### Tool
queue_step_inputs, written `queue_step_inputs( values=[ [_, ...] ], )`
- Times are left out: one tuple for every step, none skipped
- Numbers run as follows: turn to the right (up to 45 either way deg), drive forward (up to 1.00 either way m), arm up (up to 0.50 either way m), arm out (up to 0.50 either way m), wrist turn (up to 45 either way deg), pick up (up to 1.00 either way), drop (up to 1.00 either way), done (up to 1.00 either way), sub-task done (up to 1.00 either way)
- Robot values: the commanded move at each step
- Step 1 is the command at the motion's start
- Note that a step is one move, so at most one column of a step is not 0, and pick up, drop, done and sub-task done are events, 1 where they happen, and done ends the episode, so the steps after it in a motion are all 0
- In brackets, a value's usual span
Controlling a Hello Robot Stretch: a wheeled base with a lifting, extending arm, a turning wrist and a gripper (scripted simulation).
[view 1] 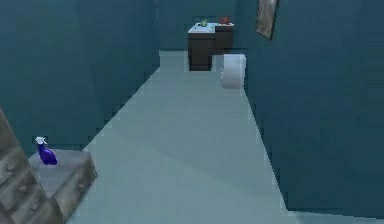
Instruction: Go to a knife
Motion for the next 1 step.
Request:
queue_step_inputs(
  values=[
    [0.0, 1.0, 0.0, 0.0, 0.0, 0.0, 0.0, 0.0, 0.0]
  ],
)
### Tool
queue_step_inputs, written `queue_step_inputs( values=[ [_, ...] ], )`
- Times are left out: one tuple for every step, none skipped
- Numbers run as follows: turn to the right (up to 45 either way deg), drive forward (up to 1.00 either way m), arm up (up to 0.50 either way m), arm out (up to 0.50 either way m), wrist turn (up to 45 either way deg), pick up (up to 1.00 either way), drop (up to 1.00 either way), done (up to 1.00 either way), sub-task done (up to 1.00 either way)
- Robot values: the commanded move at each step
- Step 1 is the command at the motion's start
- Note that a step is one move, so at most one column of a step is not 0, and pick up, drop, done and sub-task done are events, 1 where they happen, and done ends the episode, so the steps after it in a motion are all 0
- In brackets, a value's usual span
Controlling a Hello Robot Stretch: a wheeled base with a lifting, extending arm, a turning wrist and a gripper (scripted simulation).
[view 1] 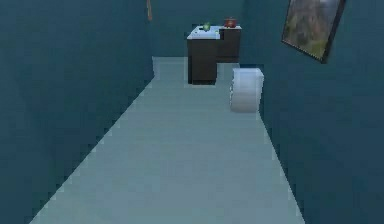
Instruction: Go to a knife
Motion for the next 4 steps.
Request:
queue_step_inputs(
  values=[
    [0.0, 1.0, 0.0, 0.0, 0.0, 0.0, 0.0, 0.0, 0.0],
    [0.0, 1.0, 0.0, 0.0, 0.0, 0.0, 0.0, 0.0, 0.0],
    [0.0, 1.0, 0.0, 0.0, 0.0, 0.0, 0.0, 0.0, 0.0],
    [0.0, 0.3, 0.0, 0.0, 0.0, 0.0, 0.0, 0.0, 0.0]
  ],
)
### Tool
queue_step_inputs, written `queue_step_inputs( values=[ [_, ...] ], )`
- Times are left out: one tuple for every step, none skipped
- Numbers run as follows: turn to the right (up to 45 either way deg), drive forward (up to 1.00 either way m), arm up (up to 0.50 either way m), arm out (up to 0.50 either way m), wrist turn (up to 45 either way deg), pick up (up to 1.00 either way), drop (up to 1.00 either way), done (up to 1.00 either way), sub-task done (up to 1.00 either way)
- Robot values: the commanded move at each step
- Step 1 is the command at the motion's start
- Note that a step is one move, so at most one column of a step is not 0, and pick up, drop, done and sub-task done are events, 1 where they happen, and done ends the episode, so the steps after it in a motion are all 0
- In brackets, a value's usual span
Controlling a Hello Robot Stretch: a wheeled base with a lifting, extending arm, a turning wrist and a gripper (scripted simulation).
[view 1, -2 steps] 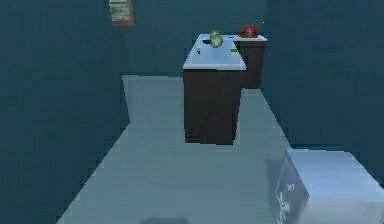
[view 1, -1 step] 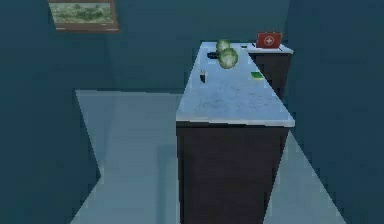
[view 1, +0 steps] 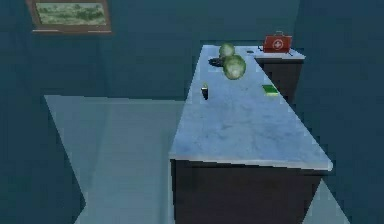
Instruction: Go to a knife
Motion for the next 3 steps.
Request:
queue_step_inputs(
  values=[
    [3.0, 0.0, 0.0, 0.0, 0.0, 0.0, 0.0, 0.0, 0.0],
    [0.0, 1.0, 0.0, 0.0, 0.0, 0.0, 0.0, 0.0, 0.0],
    [0.0, 0.0, 0.0, 0.0, 0.0, 0.0, 0.0, 1.0, 0.0]
  ],
)
